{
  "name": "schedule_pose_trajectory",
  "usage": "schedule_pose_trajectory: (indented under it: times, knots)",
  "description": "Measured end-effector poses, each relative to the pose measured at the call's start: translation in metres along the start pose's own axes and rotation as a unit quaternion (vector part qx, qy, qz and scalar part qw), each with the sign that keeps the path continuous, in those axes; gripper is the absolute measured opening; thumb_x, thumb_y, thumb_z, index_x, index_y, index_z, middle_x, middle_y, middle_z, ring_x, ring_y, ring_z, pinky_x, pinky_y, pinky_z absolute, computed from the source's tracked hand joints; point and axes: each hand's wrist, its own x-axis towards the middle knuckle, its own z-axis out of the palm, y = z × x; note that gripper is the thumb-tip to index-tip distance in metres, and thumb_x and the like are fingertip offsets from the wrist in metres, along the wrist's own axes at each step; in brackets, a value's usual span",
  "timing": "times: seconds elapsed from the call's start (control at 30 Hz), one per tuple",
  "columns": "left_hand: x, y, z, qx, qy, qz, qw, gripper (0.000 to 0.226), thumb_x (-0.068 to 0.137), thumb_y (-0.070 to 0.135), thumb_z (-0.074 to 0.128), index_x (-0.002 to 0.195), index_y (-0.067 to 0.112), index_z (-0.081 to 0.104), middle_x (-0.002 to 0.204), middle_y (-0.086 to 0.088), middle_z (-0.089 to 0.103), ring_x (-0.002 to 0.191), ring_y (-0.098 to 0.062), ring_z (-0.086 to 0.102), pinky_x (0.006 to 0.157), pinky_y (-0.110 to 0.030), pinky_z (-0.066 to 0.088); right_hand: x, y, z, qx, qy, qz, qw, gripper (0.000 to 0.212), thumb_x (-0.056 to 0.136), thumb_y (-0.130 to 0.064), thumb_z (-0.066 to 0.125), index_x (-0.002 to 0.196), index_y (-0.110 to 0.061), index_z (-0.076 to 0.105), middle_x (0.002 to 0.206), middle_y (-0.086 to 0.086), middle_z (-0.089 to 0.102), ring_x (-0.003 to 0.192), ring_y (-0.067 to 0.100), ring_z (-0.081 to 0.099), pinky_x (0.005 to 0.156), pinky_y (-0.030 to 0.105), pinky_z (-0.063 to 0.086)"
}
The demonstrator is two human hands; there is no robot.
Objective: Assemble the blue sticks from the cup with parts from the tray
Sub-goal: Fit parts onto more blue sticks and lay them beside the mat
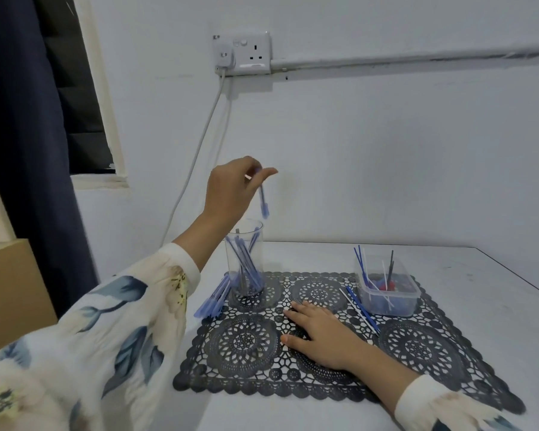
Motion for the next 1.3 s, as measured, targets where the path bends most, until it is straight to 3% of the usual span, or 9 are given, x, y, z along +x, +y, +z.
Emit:
schedule_pose_trajectory:
  times: [0.1,0.27,0.47,0.67,0.8,0.9,1.03,1.2,1.3]
  knots:
    - [-0.016,0.025,-0.006,-0.029,0.028,0.091,0.995,0.033,0.081,0.04,0.065,0.073,0.007,0.067,0.065,0.0,0.065,0.062,-0.007,0.057,0.057,-0.011,0.043,0.0,0.0,0.0,0.001,0.0,0.002,1.0,0.066,0.091,-0.061,0.033,0.148,-0.03,0.019,0.156,-0.005,0.01,0.143,0.015,0.008,0.116,0.038,0.006]
    - [-0.058,0.053,-0.016,-0.041,0.043,0.15,0.987,0.022,0.08,0.026,0.07,0.076,0.005,0.069,0.066,-0.001,0.066,0.059,-0.007,0.055,0.056,-0.02,0.047,0.001,0.0,0.0,-0.004,0.005,0.0,1.0,0.067,0.09,-0.062,0.033,0.147,-0.029,0.02,0.156,-0.004,0.011,0.142,0.016,0.01,0.116,0.038,0.008]
    - [-0.116,0.054,-0.021,-0.063,-0.035,0.077,0.994,0.024,0.083,0.027,0.067,0.08,0.003,0.069,0.067,-0.001,0.065,0.059,-0.005,0.053,0.059,-0.016,0.045,-0.001,-0.002,0.001,0.012,0.036,-0.002,0.999,0.073,0.089,-0.061,0.038,0.148,-0.023,0.017,0.153,-0.004,0.021,0.14,0.014,0.019,0.115,0.037,0.014]
    - [-0.143,0.054,-0.013,-0.1,-0.091,-0.055,0.989,0.023,0.082,0.031,0.065,0.082,0.008,0.069,0.066,0.003,0.064,0.062,-0.006,0.056,0.058,-0.017,0.047,0.0,0.0,0.003,0.013,0.04,-0.006,0.999,0.071,0.089,-0.062,0.037,0.147,-0.026,0.018,0.154,-0.004,0.021,0.14,0.014,0.018,0.115,0.04,0.015]
    - [-0.149,0.053,-0.007,-0.127,-0.121,-0.18,0.968,0.023,0.079,0.026,0.071,0.098,0.014,0.069,0.07,0.008,0.062,0.067,-0.005,0.057,0.06,-0.015,0.048,0.002,0.002,0.005,0.003,0.038,-0.013,0.999,0.069,0.089,-0.062,0.036,0.146,-0.027,0.021,0.154,-0.002,0.02,0.141,0.015,0.016,0.115,0.043,0.015]
    - [-0.163,0.05,-0.001,-0.111,-0.183,-0.209,0.954,0.021,0.082,0.026,0.068,0.096,0.011,0.071,0.073,0.001,0.067,0.068,-0.008,0.06,0.066,-0.025,0.051,0.004,0.004,0.008,0.006,0.042,-0.014,0.999,0.07,0.088,-0.063,0.036,0.146,-0.027,0.021,0.154,-0.003,0.02,0.141,0.014,0.016,0.115,0.043,0.016]
    - [-0.171,0.051,0.004,-0.124,-0.187,-0.228,0.947,0.021,0.083,0.025,0.067,0.1,0.012,0.071,0.079,0.002,0.07,0.071,-0.004,0.063,0.069,-0.021,0.052,0.004,0.005,0.007,0.024,0.066,-0.019,0.997,0.071,0.088,-0.061,0.041,0.146,-0.025,0.023,0.15,-0.003,0.029,0.138,0.015,0.023,0.113,0.041,0.021]
    - [-0.181,0.05,0.013,-0.099,-0.266,-0.202,0.937,0.02,0.083,0.02,0.068,0.102,0.018,0.071,0.082,0.004,0.066,0.074,-0.008,0.059,0.07,-0.021,0.047,-0.001,0.0,-0.004,0.061,0.203,-0.007,0.977,0.038,0.089,-0.046,0.049,0.124,-0.031,0.05,0.106,-0.006,0.06,0.094,0.008,0.052,0.085,0.029,0.045]
    - [-0.182,0.048,0.012,-0.089,-0.27,-0.211,0.935,0.021,0.083,0.022,0.067,0.104,0.019,0.07,0.079,0.003,0.064,0.071,-0.009,0.057,0.069,-0.023,0.047,-0.004,0.003,-0.013,0.073,0.307,0.032,0.948,0.037,0.091,-0.034,0.053,0.126,-0.024,0.052,0.112,-0.005,0.062,0.102,0.011,0.057,0.086,0.027,0.046]
